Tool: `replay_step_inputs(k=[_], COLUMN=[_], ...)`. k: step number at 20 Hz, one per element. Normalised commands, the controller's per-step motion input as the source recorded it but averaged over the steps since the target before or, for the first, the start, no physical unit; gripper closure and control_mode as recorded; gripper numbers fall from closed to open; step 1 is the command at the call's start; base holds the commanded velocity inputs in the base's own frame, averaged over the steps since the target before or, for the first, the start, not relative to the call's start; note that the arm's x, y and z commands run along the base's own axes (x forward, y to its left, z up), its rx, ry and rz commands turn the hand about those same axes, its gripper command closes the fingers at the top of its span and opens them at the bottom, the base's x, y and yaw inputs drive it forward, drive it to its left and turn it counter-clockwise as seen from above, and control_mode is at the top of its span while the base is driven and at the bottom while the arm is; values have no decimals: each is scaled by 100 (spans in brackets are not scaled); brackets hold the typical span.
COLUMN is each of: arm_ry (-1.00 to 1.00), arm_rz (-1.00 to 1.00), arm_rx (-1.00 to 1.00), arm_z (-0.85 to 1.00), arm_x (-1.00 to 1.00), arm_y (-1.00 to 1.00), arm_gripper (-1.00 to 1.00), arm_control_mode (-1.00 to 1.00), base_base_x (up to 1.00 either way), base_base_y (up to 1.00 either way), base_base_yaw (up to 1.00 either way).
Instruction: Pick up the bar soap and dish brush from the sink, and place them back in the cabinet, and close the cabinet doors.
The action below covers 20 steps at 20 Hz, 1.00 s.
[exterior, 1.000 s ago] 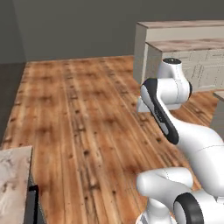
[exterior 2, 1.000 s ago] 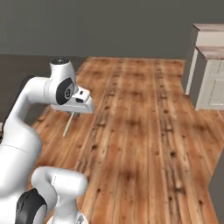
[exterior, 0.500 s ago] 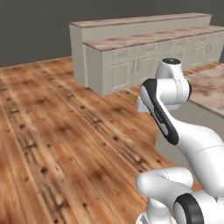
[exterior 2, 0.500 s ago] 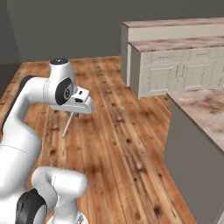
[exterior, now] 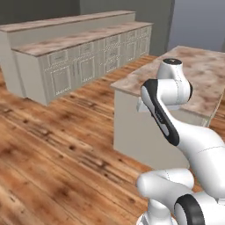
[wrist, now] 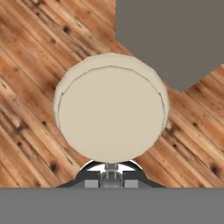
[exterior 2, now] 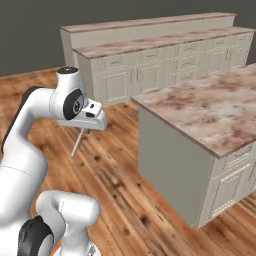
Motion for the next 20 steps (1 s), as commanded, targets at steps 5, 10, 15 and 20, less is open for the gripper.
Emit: replay_step_inputs(k=[5, 10, 15, 20], arm_ry=[0, 0, 0, 0], arm_rz=[0, 0, 0, 0], arm_rx=[0, 0, 0, 0], arm_z=[0, 0, 0, 0], arm_x=[0, 0, 0, 0], arm_y=[0, 0, 0, 0], arm_gripper=[100, 100, 100, 100], arm_control_mode=[100, 100, 100, 100], base_base_x=[19, 20, 21, 25], base_base_y=[-14, -9, -8, -7], base_base_yaw=[-55, -57, -58, -58])
